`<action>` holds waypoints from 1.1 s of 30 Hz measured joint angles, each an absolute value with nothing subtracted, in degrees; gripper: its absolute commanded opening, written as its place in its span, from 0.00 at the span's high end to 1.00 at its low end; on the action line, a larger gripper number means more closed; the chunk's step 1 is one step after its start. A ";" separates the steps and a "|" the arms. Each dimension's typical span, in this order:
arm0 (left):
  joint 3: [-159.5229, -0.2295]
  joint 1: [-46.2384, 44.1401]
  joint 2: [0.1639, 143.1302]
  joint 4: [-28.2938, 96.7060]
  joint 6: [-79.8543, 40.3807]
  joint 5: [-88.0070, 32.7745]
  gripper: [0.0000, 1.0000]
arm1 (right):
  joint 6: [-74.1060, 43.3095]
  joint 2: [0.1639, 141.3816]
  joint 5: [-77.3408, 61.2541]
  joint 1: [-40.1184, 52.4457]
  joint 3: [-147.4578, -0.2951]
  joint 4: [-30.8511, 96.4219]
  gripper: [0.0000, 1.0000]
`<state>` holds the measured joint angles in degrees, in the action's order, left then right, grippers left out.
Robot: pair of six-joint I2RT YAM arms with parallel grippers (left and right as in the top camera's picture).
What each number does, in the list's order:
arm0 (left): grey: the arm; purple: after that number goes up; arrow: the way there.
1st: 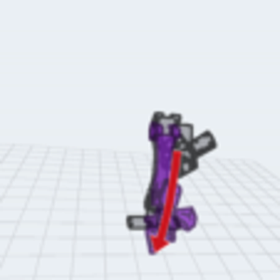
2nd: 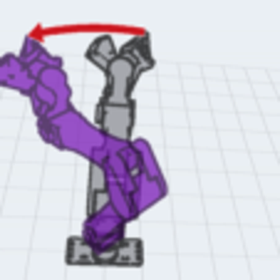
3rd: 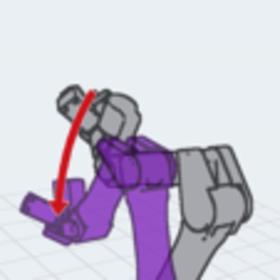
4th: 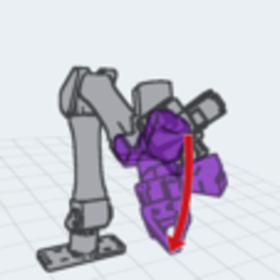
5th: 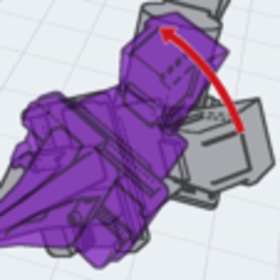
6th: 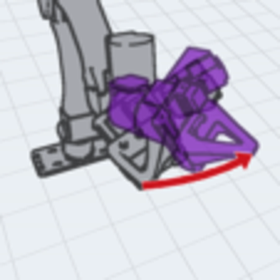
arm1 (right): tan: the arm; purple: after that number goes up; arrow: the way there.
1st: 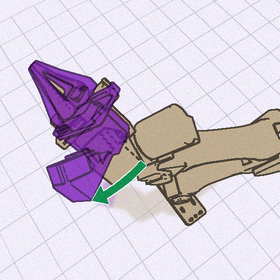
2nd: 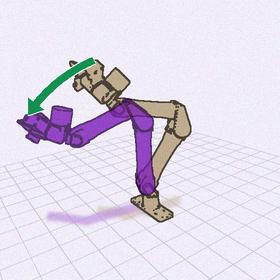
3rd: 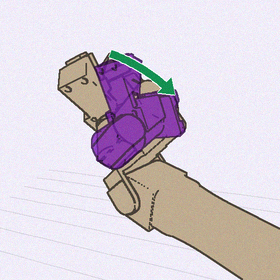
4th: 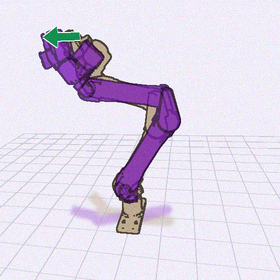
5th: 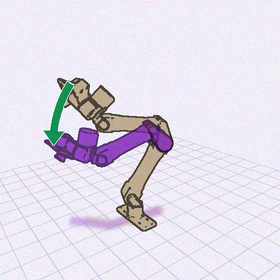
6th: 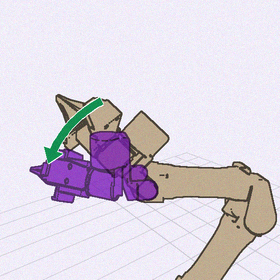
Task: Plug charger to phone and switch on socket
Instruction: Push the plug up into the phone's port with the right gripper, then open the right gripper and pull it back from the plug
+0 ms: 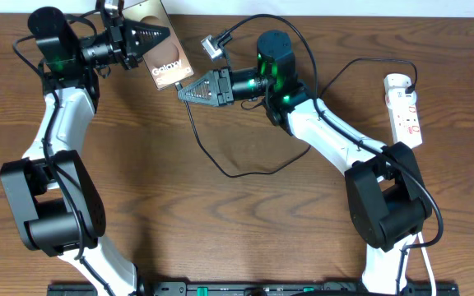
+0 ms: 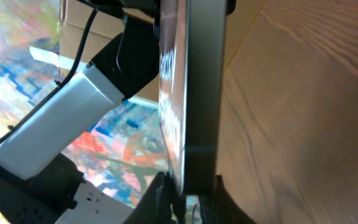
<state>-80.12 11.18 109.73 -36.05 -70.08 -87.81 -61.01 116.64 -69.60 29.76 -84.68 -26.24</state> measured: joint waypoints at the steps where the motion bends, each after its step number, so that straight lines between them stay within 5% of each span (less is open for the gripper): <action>1: -80.12 11.18 109.73 -36.03 -70.06 -88.05 0.93 | -61.08 116.64 -69.36 29.74 -84.68 -26.24 0.83; 4: -80.12 11.18 109.73 -36.05 -70.06 -88.25 0.93 | -61.06 116.64 -69.10 29.63 -84.68 -26.24 0.81; 7: -80.12 11.18 109.73 -36.03 -70.06 -88.42 0.93 | -61.28 116.64 -68.73 29.58 -84.68 -26.20 0.68; 13: -80.12 11.20 109.73 -36.05 -70.06 -88.49 0.93 | -61.36 116.64 -68.14 29.52 -84.68 -26.17 0.21; 17: -80.12 11.25 109.73 -36.03 -70.06 -88.60 0.93 | -61.25 116.64 -68.10 29.52 -84.68 -26.30 0.01; 33: -80.12 12.86 109.73 -36.03 -70.04 -88.64 0.93 | -59.35 116.64 -68.10 29.23 -84.68 -25.91 0.01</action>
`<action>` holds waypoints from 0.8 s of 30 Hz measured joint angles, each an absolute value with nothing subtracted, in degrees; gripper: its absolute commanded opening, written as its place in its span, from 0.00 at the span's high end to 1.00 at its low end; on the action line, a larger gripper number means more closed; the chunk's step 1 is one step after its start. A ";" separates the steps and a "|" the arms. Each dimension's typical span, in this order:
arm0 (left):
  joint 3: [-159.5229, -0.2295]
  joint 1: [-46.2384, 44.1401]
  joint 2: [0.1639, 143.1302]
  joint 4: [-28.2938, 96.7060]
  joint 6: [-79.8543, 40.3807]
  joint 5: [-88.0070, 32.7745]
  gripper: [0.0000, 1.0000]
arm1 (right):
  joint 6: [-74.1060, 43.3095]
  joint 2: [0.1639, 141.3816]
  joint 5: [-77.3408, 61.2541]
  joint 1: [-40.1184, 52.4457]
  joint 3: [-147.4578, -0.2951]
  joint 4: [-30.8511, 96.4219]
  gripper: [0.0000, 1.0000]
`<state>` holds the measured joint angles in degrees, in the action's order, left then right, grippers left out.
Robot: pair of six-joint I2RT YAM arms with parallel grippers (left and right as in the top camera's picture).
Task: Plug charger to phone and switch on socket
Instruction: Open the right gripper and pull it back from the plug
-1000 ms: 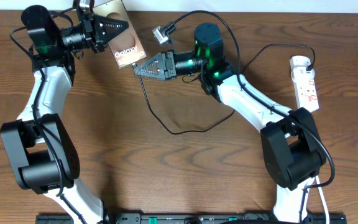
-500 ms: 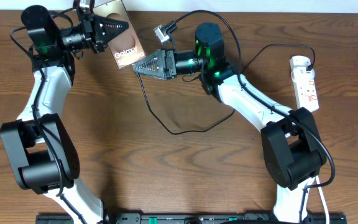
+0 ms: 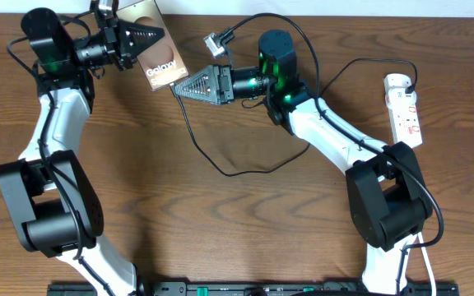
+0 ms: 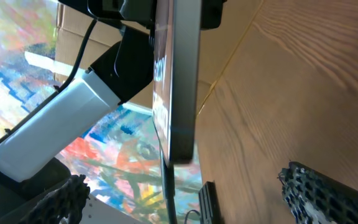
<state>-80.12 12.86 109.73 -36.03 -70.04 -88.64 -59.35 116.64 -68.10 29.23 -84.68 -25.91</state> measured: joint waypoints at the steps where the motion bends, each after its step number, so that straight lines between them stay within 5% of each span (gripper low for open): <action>1: -80.12 13.06 109.73 -36.03 -70.04 -88.64 0.93 | -59.20 116.64 -68.12 28.91 -84.68 -25.91 0.01; 12: -80.12 17.12 109.73 -36.03 -69.56 -88.64 0.93 | -57.65 116.64 -67.81 20.88 -84.68 -22.83 0.01; 24: -80.12 17.61 109.73 -33.41 -66.15 -87.53 0.93 | -42.92 116.64 -65.12 18.24 -84.68 -0.58 0.01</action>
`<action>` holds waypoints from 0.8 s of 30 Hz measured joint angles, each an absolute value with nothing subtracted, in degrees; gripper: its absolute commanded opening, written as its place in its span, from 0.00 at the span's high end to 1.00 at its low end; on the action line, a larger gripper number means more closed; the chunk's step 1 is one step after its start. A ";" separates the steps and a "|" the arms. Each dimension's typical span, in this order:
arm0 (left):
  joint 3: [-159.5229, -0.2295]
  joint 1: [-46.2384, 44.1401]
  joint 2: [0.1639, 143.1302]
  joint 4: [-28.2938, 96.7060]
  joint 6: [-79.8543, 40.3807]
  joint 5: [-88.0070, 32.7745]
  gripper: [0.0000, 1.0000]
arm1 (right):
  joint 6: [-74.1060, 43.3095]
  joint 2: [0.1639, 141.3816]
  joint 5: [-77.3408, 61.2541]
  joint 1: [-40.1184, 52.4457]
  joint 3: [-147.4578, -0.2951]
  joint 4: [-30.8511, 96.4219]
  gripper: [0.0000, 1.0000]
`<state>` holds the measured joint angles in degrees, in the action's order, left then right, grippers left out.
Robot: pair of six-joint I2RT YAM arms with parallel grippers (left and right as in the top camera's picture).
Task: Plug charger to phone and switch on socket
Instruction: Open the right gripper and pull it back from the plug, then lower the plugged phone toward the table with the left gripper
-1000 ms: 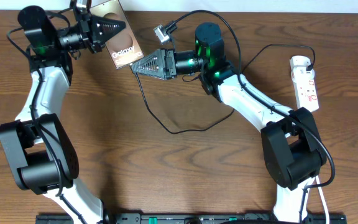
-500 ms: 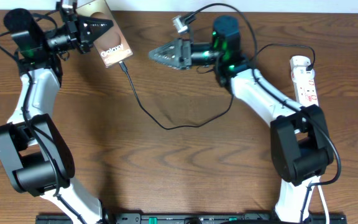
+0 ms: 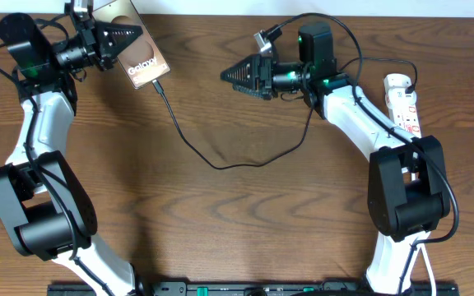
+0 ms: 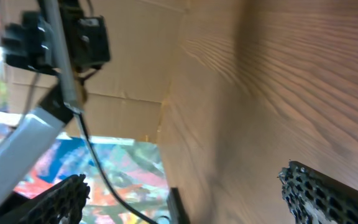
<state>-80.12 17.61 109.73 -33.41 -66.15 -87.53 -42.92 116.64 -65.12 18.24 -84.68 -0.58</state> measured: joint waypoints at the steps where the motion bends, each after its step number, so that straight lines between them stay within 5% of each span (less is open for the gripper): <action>1: -80.12 17.61 109.73 -31.86 -65.65 -86.96 0.92 | -41.39 116.64 -64.69 18.26 -84.68 0.58 0.01; 24: -80.09 17.58 109.82 12.16 -31.83 -74.91 0.93 | -20.03 116.64 -46.41 19.05 -84.68 23.77 0.01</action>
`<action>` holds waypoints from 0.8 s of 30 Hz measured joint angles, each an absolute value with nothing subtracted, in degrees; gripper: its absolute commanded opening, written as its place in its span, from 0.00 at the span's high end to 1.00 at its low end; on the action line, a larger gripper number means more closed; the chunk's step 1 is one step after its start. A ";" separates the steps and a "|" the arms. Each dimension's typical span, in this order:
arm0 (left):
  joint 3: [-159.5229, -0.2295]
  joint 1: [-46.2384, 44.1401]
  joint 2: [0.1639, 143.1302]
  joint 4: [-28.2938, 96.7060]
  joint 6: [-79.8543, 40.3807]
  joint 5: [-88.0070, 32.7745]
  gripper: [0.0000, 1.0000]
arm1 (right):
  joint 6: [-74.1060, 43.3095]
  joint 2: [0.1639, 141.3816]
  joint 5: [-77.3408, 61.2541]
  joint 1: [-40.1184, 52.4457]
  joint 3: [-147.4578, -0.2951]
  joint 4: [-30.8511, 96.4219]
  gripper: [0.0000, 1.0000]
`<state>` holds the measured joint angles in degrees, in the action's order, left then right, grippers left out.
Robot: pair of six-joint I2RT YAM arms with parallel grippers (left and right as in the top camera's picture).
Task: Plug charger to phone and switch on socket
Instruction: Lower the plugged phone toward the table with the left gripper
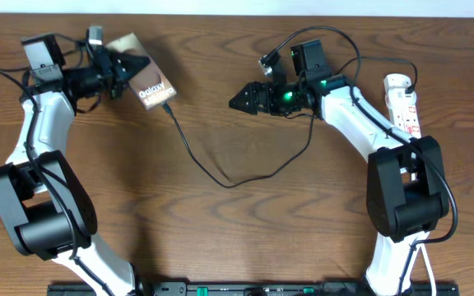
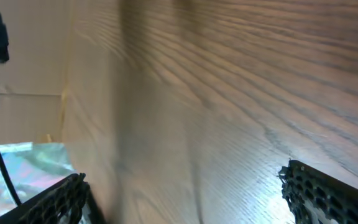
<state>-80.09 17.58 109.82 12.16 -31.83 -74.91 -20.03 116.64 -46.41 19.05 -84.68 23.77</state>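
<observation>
The phone (image 1: 144, 80), brown with "Galaxy" printed on it, is at the table's far left, and my left gripper (image 1: 115, 70) is shut on its far end. The black charger cable (image 1: 220, 182) is plugged into the phone's near end and loops across the table towards the right. The white socket strip (image 1: 404, 103) lies at the far right. My right gripper (image 1: 237, 100) is open over the middle of the table, well to the right of the phone. In the right wrist view its fingers (image 2: 331, 193) are wide apart with only wood between them, and the right gripper (image 2: 191, 199) holds nothing.
A second black lead (image 1: 360, 62) runs from the strip's far end behind the right arm. Cardboard and a colourful backdrop (image 2: 17, 168) lie beyond the table's edge in the right wrist view.
My right gripper, still open, has moved a little nearer and lower. The left gripper has shifted the phone slightly nearer and to the right, with the cable still plugged in.
First my right gripper was shut at the lower edge of the phone held up by my left gripper. Then it was open, with the cable hanging from the phone. It then stood far to the right, the phone further left. Now both sit lower.
</observation>
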 measured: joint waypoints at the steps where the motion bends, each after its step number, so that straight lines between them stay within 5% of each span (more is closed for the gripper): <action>1: -80.09 17.58 109.82 14.13 -30.11 -73.95 0.93 | -19.79 116.64 -45.87 19.09 -84.68 24.25 0.01; 24: -80.09 15.64 109.84 38.81 -14.72 -47.83 0.93 | -17.54 116.64 -40.51 19.29 -84.68 27.70 0.01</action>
